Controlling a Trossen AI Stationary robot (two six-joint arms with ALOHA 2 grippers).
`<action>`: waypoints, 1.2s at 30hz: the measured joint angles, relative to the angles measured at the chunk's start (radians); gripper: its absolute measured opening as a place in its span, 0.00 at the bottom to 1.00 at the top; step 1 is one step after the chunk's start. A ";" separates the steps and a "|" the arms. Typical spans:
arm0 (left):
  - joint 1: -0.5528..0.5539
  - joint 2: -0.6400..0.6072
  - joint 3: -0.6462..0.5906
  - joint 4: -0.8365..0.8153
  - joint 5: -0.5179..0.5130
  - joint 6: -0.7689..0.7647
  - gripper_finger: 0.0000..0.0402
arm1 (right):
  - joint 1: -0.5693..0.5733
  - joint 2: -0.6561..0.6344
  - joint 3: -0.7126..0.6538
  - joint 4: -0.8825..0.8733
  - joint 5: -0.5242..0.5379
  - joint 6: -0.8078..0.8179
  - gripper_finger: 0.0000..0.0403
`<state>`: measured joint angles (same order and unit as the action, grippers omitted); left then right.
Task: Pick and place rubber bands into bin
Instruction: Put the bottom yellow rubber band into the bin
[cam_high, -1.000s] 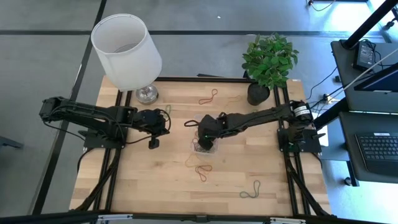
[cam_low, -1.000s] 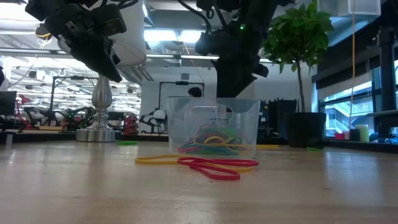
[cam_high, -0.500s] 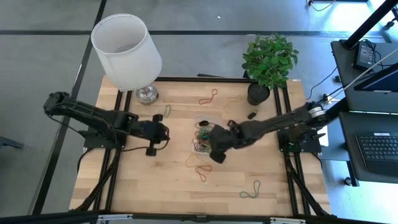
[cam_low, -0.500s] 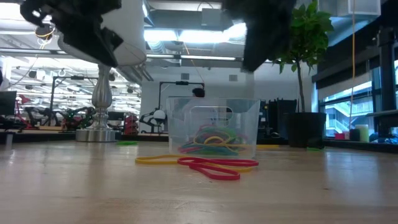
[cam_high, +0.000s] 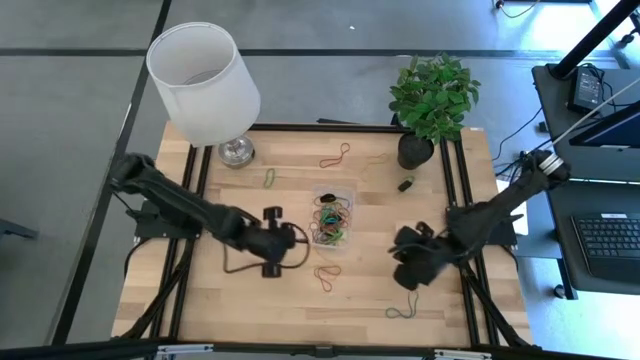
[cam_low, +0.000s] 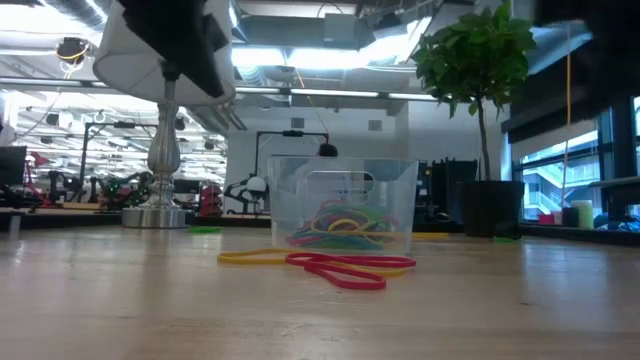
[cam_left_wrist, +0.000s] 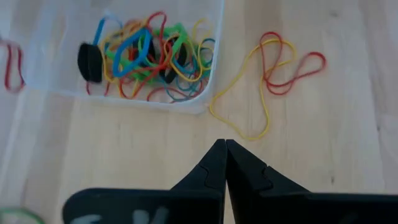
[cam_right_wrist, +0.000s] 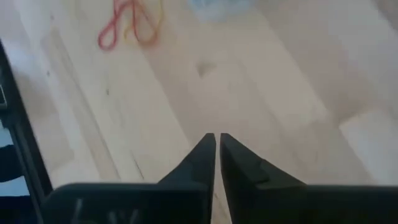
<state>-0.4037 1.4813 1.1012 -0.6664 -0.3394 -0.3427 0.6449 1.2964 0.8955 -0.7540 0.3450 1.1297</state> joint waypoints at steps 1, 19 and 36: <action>-0.007 0.039 0.033 -0.025 -0.011 -0.045 0.01 | 0.023 -0.024 -0.029 0.003 0.001 0.025 0.08; -0.026 0.377 0.198 -0.073 -0.137 -0.720 0.27 | 0.206 -0.147 -0.241 0.036 0.002 0.044 0.09; -0.038 0.572 0.201 0.034 -0.144 -0.846 0.18 | 0.231 -0.147 -0.297 0.165 0.002 0.045 0.09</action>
<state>-0.4415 2.0530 1.3023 -0.6325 -0.4831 -1.1883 0.8761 1.1496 0.5983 -0.5891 0.3466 1.1744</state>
